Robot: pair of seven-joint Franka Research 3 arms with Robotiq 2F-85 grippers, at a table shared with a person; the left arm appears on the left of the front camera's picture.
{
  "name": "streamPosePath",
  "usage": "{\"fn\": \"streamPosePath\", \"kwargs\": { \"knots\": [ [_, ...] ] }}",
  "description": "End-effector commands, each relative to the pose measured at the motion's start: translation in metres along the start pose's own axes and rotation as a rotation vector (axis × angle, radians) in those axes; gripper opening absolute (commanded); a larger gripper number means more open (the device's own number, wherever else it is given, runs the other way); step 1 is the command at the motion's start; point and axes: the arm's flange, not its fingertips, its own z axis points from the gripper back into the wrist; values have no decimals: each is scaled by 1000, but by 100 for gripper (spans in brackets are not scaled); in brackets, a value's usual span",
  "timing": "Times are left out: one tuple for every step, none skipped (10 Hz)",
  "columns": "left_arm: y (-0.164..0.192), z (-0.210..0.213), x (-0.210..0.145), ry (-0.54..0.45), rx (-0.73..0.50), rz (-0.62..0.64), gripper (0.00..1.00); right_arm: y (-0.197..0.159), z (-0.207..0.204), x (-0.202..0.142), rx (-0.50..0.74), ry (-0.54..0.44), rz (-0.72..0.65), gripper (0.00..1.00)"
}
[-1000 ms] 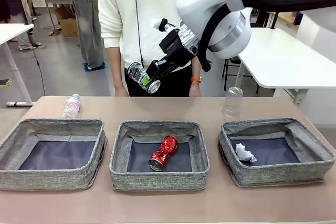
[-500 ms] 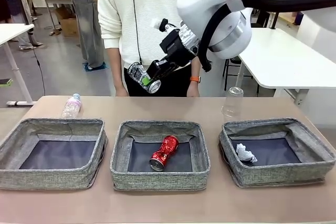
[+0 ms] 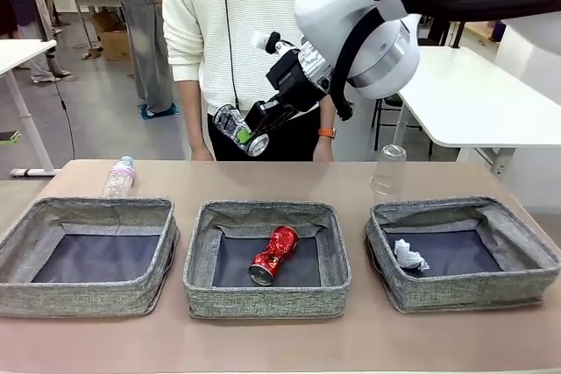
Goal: Sort the waste into the appropriate baskets.
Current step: Pick up the waste item pointed out by the person.
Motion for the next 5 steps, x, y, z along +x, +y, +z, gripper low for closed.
{"fn": "streamPosePath", "kwargs": {
  "knots": [
    [-2,2,-2,-1,9,9,100,47,46,20,-169,42,-126,30],
    [-2,2,-2,-1,9,9,100,86,78,31,-292,89,-277,30],
    [-2,2,-2,-1,9,9,100,119,102,34,-373,135,-392,30],
    [-2,2,-2,-1,9,9,100,147,123,33,-418,226,-523,30],
    [-2,2,-2,-1,9,9,100,179,144,33,-370,285,-537,30]
  ]
}}
